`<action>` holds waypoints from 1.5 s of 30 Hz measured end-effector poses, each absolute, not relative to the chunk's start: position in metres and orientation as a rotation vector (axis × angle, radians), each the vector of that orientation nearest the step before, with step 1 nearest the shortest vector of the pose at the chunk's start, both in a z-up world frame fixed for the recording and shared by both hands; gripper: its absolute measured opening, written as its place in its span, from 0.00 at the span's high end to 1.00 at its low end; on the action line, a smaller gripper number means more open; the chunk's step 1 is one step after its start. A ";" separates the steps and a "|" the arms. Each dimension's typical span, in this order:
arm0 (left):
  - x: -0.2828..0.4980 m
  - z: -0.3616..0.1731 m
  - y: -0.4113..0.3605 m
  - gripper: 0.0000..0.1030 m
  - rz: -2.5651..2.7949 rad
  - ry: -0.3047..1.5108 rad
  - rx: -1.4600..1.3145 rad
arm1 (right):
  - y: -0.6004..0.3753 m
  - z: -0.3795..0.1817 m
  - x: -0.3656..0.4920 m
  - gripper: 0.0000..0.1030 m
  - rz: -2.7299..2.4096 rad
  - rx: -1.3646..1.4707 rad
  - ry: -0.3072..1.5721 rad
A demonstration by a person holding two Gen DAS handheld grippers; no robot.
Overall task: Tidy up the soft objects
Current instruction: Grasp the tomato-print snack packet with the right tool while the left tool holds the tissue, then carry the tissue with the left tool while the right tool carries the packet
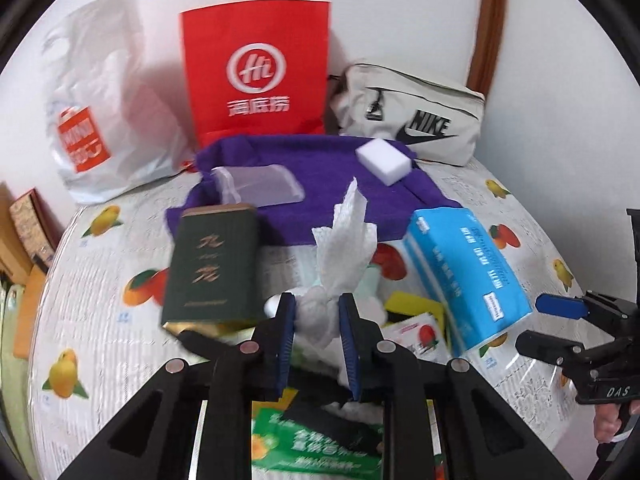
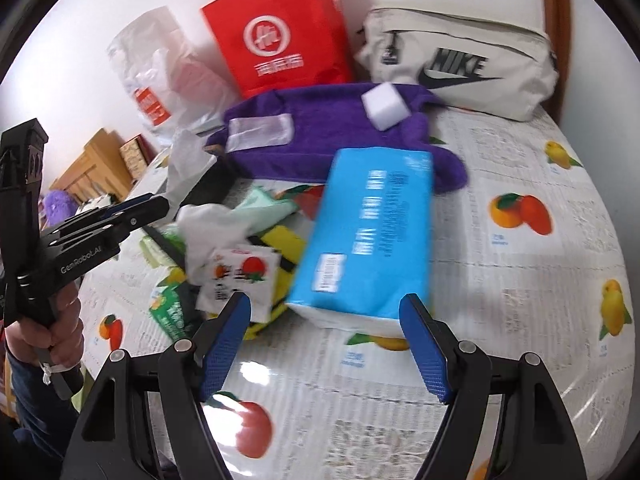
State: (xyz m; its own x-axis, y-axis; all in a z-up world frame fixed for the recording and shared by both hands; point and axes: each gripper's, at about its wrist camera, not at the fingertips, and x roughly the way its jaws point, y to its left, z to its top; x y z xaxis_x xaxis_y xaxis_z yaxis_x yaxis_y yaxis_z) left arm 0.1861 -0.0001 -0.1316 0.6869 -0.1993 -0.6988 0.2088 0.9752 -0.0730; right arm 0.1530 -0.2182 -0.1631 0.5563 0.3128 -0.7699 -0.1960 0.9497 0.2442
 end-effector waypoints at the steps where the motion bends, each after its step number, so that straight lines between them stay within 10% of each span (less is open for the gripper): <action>1: 0.183 -0.133 0.007 0.79 -0.223 0.782 -0.001 | -0.210 -0.163 0.152 0.26 0.322 0.129 0.934; 45: 0.158 -0.159 0.067 0.79 -0.265 0.788 -0.149 | -0.141 -0.194 0.152 0.42 0.299 0.104 0.969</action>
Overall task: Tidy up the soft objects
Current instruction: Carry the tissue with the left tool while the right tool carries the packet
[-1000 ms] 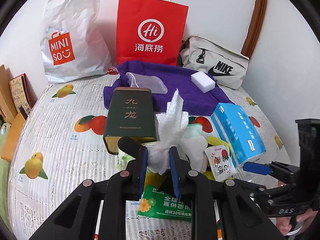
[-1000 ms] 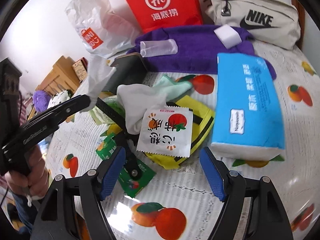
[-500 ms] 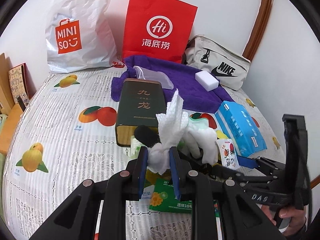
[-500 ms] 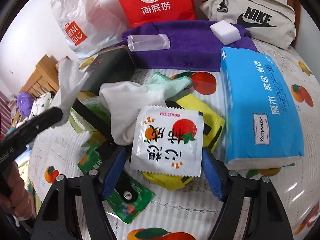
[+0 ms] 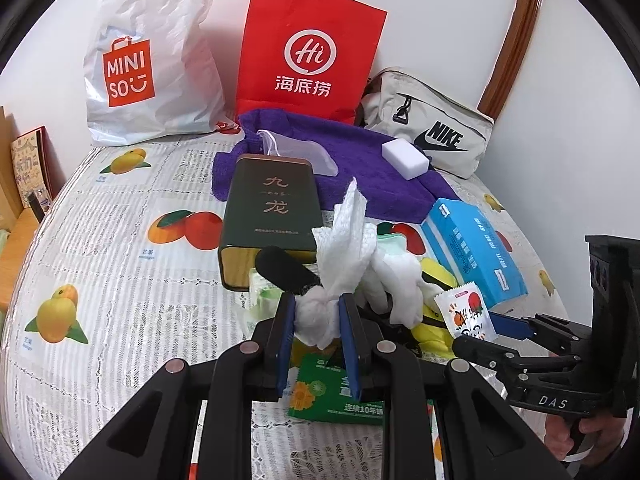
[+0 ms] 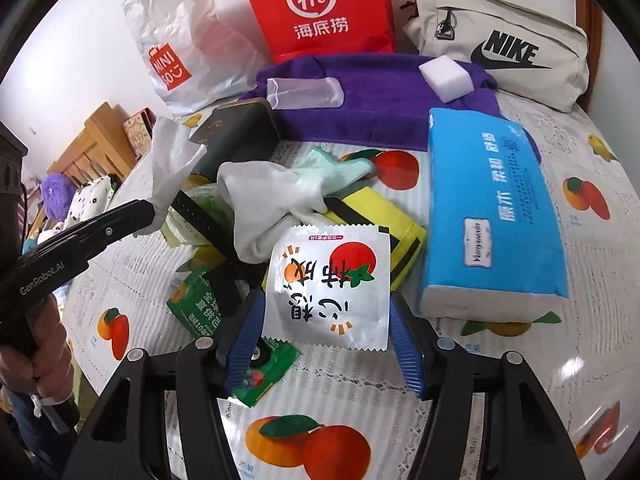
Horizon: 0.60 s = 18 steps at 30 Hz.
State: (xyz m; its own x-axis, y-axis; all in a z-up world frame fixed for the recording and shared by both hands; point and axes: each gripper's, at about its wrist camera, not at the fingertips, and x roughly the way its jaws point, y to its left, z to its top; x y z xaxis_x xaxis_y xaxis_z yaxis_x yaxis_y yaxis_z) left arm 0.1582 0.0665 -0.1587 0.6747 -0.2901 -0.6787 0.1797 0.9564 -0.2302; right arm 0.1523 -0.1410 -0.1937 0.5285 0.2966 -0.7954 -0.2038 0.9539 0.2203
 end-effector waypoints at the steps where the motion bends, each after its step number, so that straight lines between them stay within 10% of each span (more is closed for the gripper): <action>1: 0.158 -0.158 0.065 0.79 -0.265 0.788 -0.145 | -0.142 -0.193 0.152 0.42 0.298 0.101 0.969; 18: 0.172 -0.130 0.055 0.79 -0.247 0.772 -0.124 | -0.165 -0.151 0.158 0.42 0.330 0.166 0.886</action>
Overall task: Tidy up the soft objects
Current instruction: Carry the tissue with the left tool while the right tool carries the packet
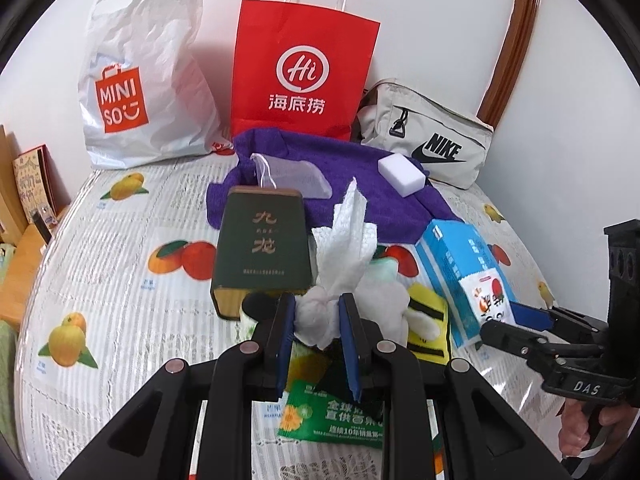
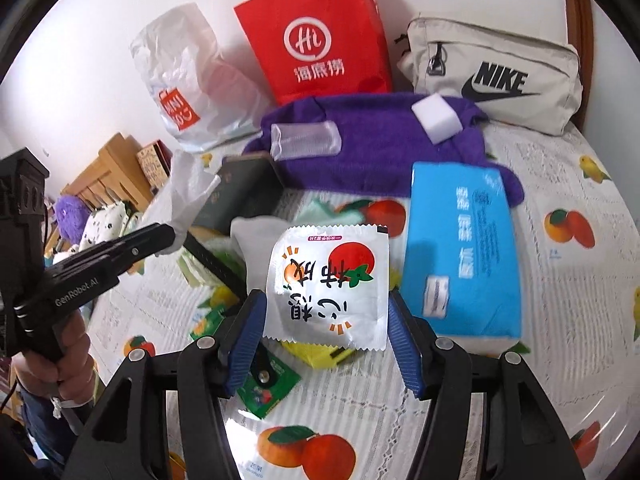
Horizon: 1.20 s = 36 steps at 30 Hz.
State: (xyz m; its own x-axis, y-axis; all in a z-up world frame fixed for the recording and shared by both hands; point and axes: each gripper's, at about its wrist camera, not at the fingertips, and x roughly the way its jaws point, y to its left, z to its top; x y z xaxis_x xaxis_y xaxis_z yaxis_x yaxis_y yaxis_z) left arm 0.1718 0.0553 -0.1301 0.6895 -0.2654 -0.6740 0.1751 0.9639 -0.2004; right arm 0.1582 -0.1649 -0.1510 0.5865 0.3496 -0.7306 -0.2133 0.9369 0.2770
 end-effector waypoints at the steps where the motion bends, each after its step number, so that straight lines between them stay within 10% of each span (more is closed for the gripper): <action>1: 0.174 -0.127 0.054 0.79 -0.245 0.768 -0.122 | -0.167 -0.148 0.159 0.42 0.331 0.169 0.878; 36: 0.299 -0.113 0.046 0.79 -0.194 0.829 -0.076 | -0.221 -0.135 0.323 0.42 0.221 0.142 0.840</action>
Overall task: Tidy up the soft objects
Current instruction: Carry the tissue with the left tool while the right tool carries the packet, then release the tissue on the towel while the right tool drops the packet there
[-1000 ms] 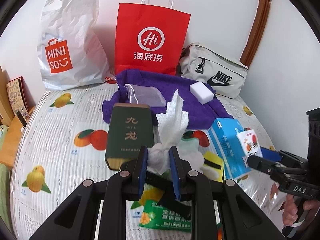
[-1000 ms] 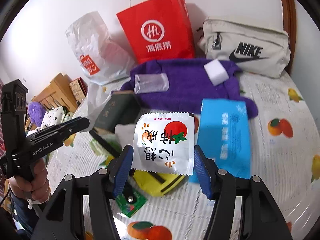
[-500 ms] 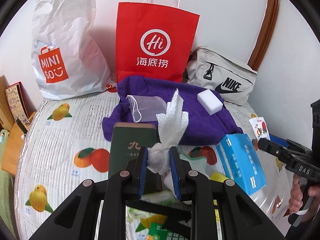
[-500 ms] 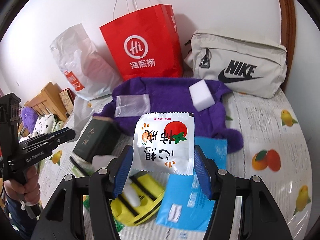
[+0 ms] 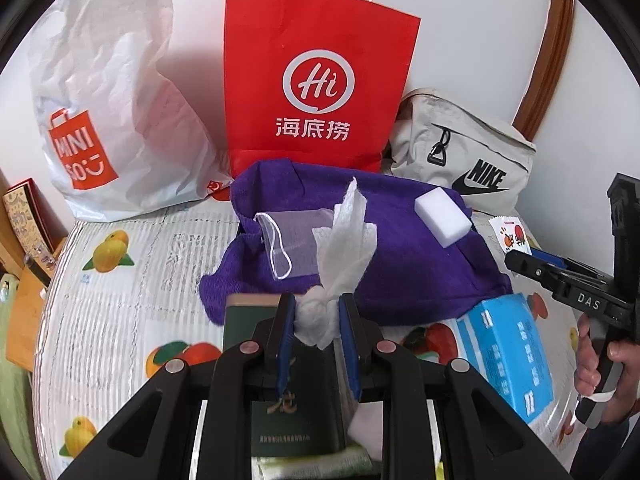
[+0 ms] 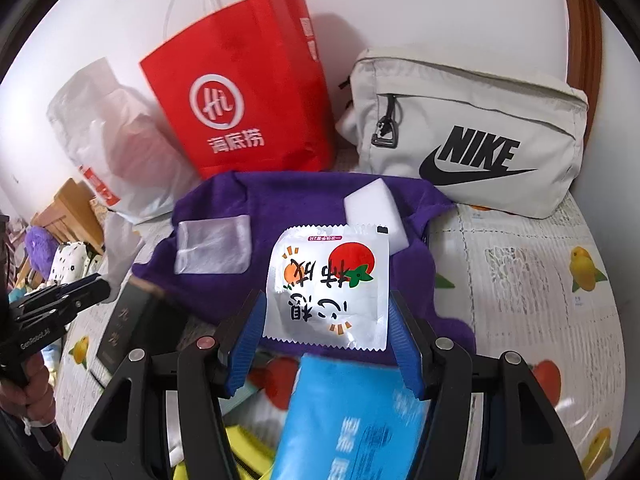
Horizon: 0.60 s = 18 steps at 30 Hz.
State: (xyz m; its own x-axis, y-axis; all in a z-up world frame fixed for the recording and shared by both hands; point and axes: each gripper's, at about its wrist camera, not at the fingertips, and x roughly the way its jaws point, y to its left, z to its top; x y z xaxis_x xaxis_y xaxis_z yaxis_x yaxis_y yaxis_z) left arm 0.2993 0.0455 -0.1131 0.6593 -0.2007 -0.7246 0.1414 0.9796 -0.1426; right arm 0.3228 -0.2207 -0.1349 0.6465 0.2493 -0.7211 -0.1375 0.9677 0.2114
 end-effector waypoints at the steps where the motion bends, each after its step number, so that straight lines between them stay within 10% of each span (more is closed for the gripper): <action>1: 0.304 -0.114 0.045 0.79 -0.194 0.833 -0.074 | -0.222 -0.138 0.329 0.42 0.214 0.136 0.846; 18: 0.361 -0.133 0.034 0.79 -0.214 0.904 -0.056 | -0.226 -0.180 0.376 0.41 0.201 0.129 0.997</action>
State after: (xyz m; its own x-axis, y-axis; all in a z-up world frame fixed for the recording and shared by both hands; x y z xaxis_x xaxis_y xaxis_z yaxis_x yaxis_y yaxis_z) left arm 0.3609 0.0339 -0.1331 0.5987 -0.2074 -0.7736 0.1606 0.9774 -0.1377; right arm 0.3756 -0.2261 -0.1804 0.5264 0.2268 -0.8194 -0.1092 0.9738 0.1993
